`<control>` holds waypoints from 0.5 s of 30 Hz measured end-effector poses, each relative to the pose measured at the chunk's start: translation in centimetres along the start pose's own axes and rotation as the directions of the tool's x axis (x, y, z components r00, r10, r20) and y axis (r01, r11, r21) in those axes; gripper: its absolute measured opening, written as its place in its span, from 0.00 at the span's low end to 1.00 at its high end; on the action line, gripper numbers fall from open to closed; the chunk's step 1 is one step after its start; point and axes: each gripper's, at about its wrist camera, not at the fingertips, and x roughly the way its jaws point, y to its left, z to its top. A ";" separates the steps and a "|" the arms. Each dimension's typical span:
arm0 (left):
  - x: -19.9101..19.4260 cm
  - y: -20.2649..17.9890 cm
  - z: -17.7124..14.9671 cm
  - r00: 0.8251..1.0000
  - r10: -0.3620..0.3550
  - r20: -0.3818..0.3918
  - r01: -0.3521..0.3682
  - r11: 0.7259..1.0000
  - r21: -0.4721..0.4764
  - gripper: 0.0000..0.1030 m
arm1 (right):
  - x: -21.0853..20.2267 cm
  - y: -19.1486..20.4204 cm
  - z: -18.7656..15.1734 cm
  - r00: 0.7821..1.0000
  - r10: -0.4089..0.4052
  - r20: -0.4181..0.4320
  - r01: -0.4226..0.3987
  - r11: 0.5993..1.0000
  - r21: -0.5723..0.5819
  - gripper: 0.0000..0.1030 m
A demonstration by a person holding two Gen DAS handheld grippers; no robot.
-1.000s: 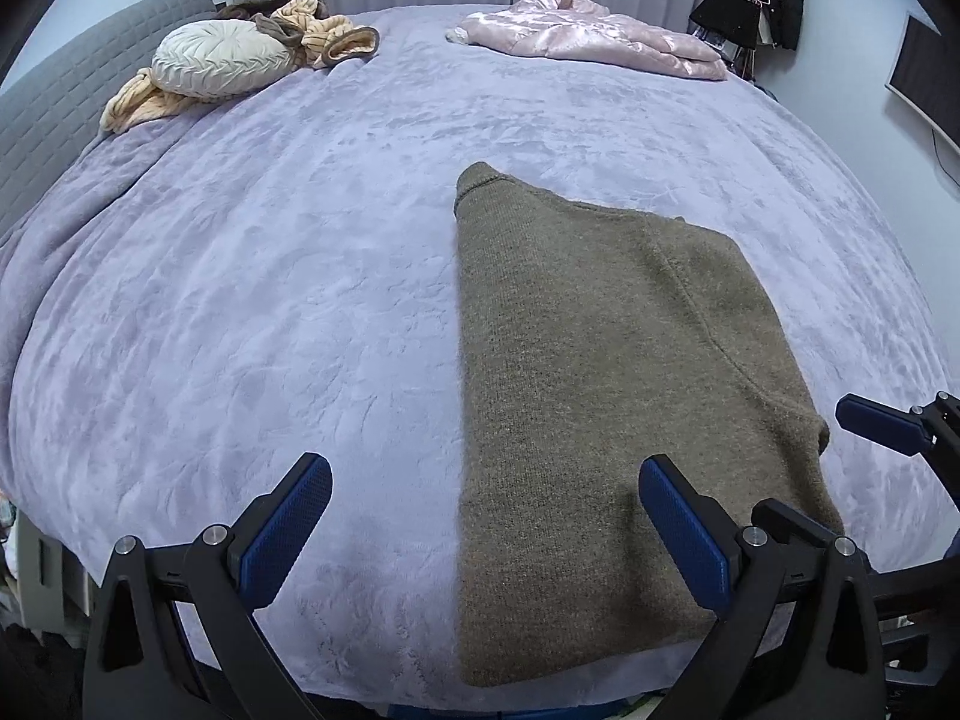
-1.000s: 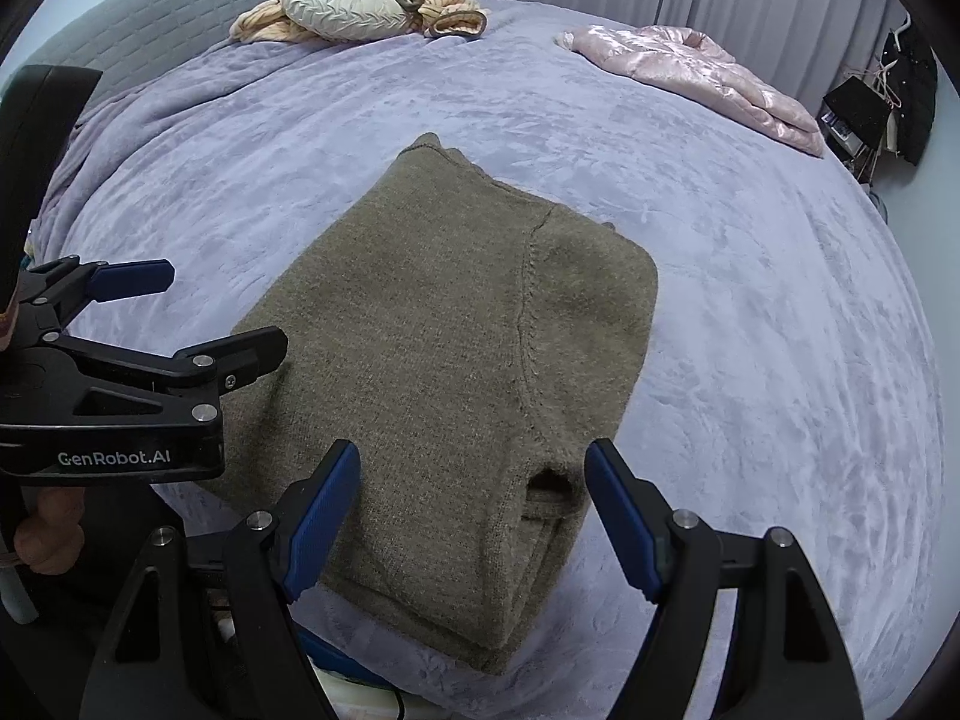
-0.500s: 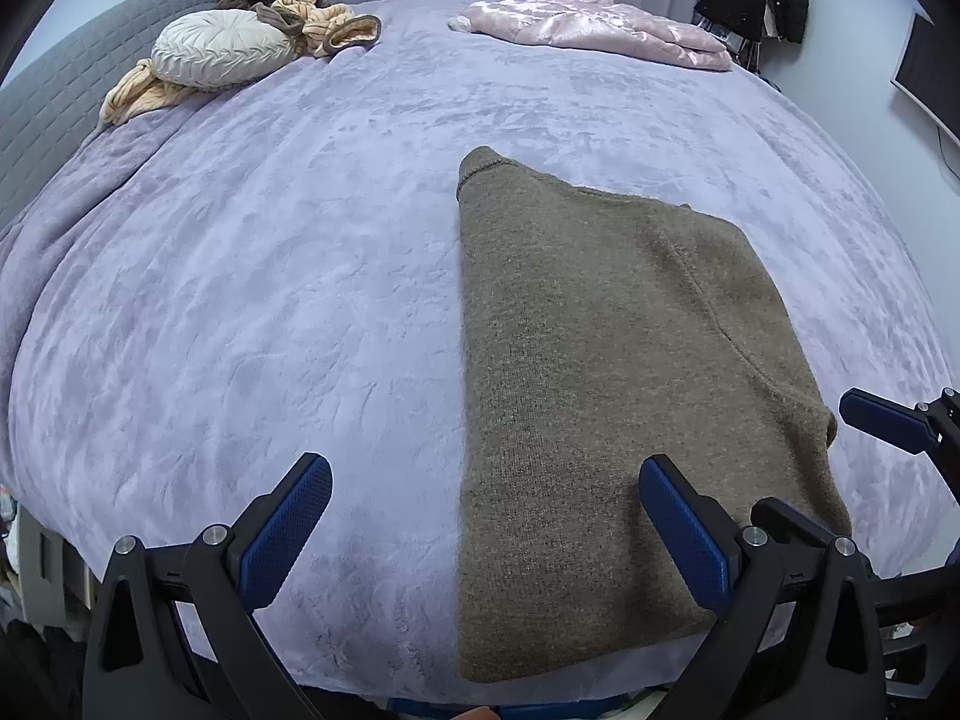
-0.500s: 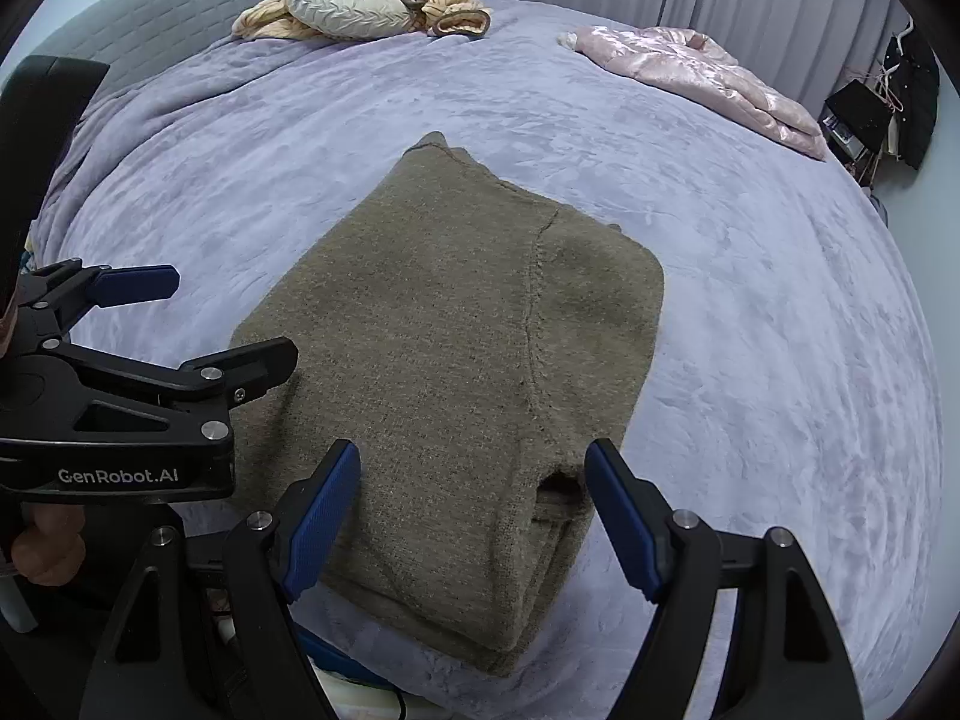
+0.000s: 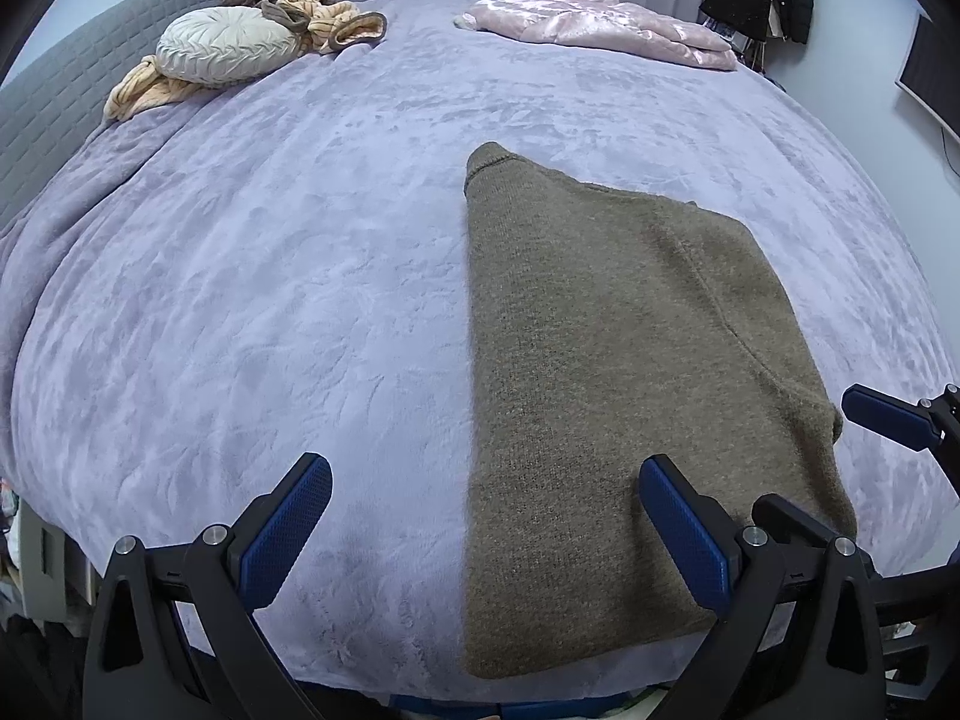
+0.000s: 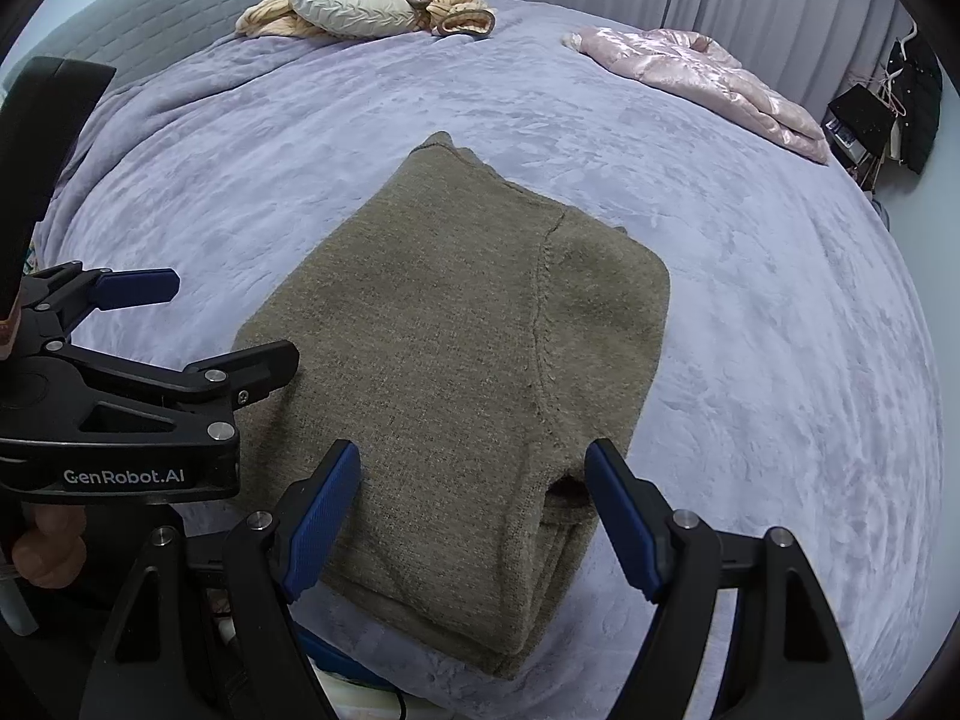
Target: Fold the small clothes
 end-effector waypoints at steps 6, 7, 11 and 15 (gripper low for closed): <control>-0.2 0.1 0.0 1.000 0.004 0.007 -0.004 1.000 0.002 1.00 | 0.0 0.1 0.0 1.000 0.000 0.000 0.000 1.000 0.002 0.78; -0.2 0.1 -0.1 1.000 0.003 0.008 -0.003 1.000 0.002 1.00 | 0.0 0.1 0.0 1.000 0.001 0.001 -0.001 1.000 0.002 0.78; -0.5 -0.1 -0.1 1.000 0.003 0.013 -0.004 1.000 0.008 1.00 | 0.0 0.2 0.0 1.000 0.000 0.001 0.000 1.000 0.000 0.78; -0.4 -0.3 -0.1 1.000 0.007 0.009 -0.007 1.000 0.010 1.00 | 0.0 0.2 0.0 1.000 0.001 0.002 -0.001 1.000 0.001 0.78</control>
